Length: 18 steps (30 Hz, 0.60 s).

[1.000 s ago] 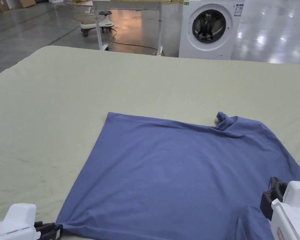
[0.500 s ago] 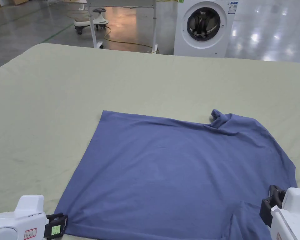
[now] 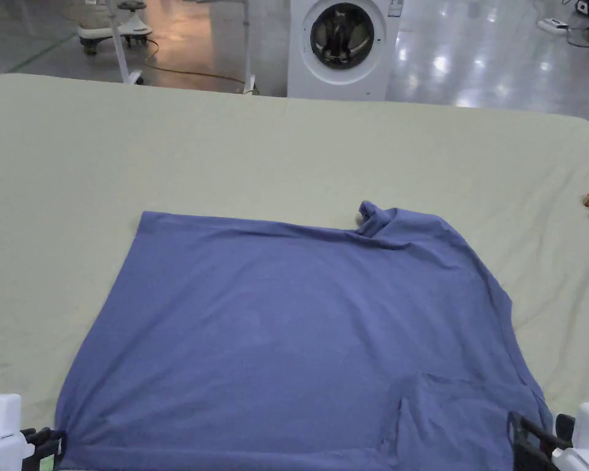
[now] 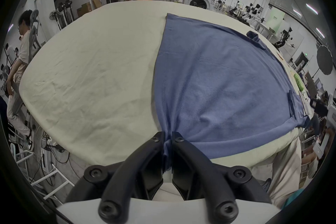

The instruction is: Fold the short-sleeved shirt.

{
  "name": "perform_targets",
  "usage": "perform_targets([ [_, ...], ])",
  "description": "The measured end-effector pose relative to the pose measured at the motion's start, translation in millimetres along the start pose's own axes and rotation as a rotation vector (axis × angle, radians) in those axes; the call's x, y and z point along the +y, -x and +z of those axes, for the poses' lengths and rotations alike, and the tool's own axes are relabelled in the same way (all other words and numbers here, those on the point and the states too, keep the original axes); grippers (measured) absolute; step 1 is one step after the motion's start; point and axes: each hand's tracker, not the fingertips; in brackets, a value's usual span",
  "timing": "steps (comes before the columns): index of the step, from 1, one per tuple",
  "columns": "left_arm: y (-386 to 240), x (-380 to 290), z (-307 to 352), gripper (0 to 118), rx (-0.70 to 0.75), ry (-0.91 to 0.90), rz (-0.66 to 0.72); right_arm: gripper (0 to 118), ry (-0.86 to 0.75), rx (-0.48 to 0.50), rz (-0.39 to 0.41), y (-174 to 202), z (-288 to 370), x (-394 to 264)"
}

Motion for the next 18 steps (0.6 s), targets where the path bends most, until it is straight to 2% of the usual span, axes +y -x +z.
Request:
perform_targets([
  [6, -4.2, -1.9, 4.4, 3, -0.003, -0.002, -0.003, 56, 0.161, 0.02, 0.011, -14.4, -15.1, -36.7],
  [10, -4.1, -1.4, 3.2, 3, -0.002, 0.003, -0.007, 54, 0.185, 0.049, -0.017, -12.1, -33.8, -49.4],
  [13, -2.5, -1.5, 4.1, 3, -0.009, 0.002, 0.004, 30, 0.176, 0.069, -0.025, -11.2, -36.3, -47.2],
  [14, -2.1, -1.5, 4.9, 3, -0.011, 0.002, 0.005, 12, 0.179, 0.093, -0.047, -11.5, -36.9, -45.3],
  [15, -2.3, -1.6, 5.5, 3, -0.013, 0.001, 0.005, 7, 0.181, 0.106, -0.07, -13.2, -37.5, -44.9],
  [18, -1.8, -0.6, 7.8, 3, -0.017, -0.001, -0.005, 6, 0.195, 0.097, -0.06, -14.0, -36.2, -39.6],
])
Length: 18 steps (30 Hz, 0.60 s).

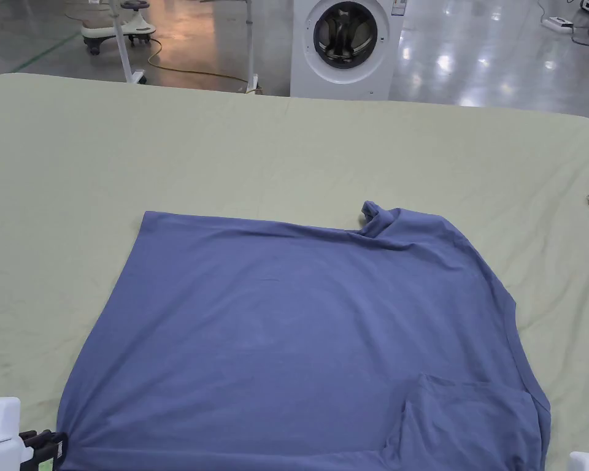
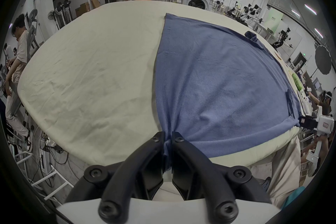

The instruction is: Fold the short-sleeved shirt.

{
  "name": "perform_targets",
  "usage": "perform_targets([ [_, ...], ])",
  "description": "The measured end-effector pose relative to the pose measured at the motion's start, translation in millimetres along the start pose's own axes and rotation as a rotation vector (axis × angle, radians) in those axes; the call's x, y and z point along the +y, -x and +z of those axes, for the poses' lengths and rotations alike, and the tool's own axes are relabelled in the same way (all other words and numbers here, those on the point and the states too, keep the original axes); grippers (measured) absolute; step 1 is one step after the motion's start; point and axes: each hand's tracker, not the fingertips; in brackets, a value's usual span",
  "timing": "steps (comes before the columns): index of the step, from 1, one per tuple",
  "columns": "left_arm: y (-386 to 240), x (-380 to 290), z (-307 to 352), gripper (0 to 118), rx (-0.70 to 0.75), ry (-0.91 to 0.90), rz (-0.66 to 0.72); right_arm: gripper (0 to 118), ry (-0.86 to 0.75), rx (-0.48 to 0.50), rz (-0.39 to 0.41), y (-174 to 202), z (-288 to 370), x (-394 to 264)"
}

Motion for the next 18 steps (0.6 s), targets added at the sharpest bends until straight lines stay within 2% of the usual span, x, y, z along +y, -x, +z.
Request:
perform_targets([
  [3, 1.3, 5.0, 9.1, 3, -0.014, -0.021, 0.006, 6, -0.01, -0.004, -0.001, -0.3, 13.1, 9.7],
  [10, -0.8, 42.9, 36.4, 3, -0.051, -0.185, -0.001, 6, -0.144, 0.005, 0.027, 4.6, 41.8, 65.9],
  [18, -10.7, 124.4, 7.6, 3, -0.029, -0.254, -0.042, 6, -0.224, -0.003, 0.028, 7.0, 4.3, 149.9],
])
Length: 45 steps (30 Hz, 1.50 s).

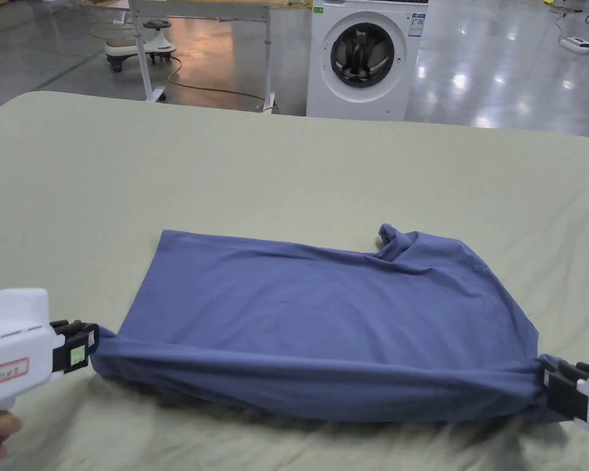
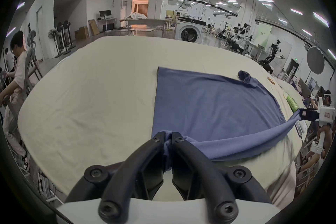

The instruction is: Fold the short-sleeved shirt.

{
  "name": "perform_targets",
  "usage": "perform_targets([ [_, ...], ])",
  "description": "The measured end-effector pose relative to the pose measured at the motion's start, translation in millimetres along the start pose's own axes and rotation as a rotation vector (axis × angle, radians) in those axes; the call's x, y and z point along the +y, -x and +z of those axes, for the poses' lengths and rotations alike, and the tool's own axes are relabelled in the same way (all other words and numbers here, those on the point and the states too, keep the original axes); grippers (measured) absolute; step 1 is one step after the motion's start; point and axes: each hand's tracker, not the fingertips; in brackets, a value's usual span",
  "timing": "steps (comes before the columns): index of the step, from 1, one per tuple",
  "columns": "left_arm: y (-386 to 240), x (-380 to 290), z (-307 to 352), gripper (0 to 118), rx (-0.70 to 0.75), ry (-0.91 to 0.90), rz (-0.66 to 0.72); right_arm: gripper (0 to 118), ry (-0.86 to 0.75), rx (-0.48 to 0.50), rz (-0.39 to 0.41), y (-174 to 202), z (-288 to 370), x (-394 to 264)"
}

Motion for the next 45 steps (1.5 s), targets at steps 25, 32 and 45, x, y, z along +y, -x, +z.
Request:
perform_targets([
  [25, -8.7, 46.1, -137.3, 42, 0.063, 0.121, 0.041, 49, 0.089, -0.11, 0.03, 3.8, -133.9, 28.4],
  [32, -32.4, 45.2, -80.5, 48, -0.003, -0.116, 0.013, 68, -0.204, -0.078, 0.02, 35.3, -81.1, 39.1],
  [45, -69.2, -0.7, 1.1, 0, 0.086, -0.384, -0.048, 0, -0.435, -0.072, 0.041, 96.6, -16.3, 2.9],
])
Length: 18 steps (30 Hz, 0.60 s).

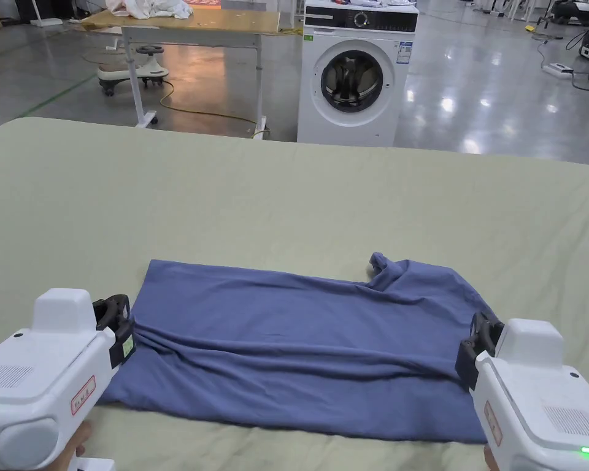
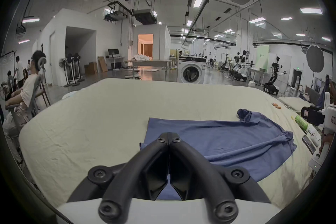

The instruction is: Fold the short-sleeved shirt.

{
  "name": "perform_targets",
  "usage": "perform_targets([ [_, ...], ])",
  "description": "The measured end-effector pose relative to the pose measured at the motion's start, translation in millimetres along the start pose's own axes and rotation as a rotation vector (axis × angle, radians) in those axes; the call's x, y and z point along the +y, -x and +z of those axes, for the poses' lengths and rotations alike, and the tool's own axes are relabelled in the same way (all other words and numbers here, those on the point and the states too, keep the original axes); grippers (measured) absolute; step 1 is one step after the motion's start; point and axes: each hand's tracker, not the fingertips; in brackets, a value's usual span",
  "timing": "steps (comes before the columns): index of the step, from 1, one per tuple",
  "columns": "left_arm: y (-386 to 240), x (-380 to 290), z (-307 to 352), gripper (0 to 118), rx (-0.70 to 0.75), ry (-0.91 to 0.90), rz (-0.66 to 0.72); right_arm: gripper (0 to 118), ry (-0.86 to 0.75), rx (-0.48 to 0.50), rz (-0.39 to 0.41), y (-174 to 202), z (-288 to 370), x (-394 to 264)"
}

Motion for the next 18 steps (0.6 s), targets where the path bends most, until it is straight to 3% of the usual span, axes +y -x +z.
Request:
perform_targets([
  [3, 5.3, 0.3, 7.5, 0, 0.018, 0.022, -0.026, 0, -0.015, -0.009, 0.012, 3.1, 13.3, -1.5],
  [5, 12.6, -1.5, 3.6, 0, 0.035, 0.141, -0.044, 0, -0.015, -0.012, 0.012, 2.5, 19.6, -2.4],
  [13, 55.6, -23.3, -52.8, 0, -0.015, 0.465, 0.079, 0, 0.043, -0.022, 0.023, -9.5, 21.4, -17.3],
  [15, 63.1, -26.9, -70.7, 12, -0.02, 0.522, 0.088, 0, 0.061, -0.029, 0.024, -13.5, 20.5, -22.0],
  [16, 63.0, -28.3, -76.3, 24, -0.011, 0.553, 0.087, 0, 0.065, -0.033, 0.023, -14.7, 20.6, -23.8],
  [18, 68.8, -30.5, -90.2, 61, -0.025, 0.587, 0.118, 0, 0.076, -0.038, 0.023, -17.6, 21.1, -26.5],
])
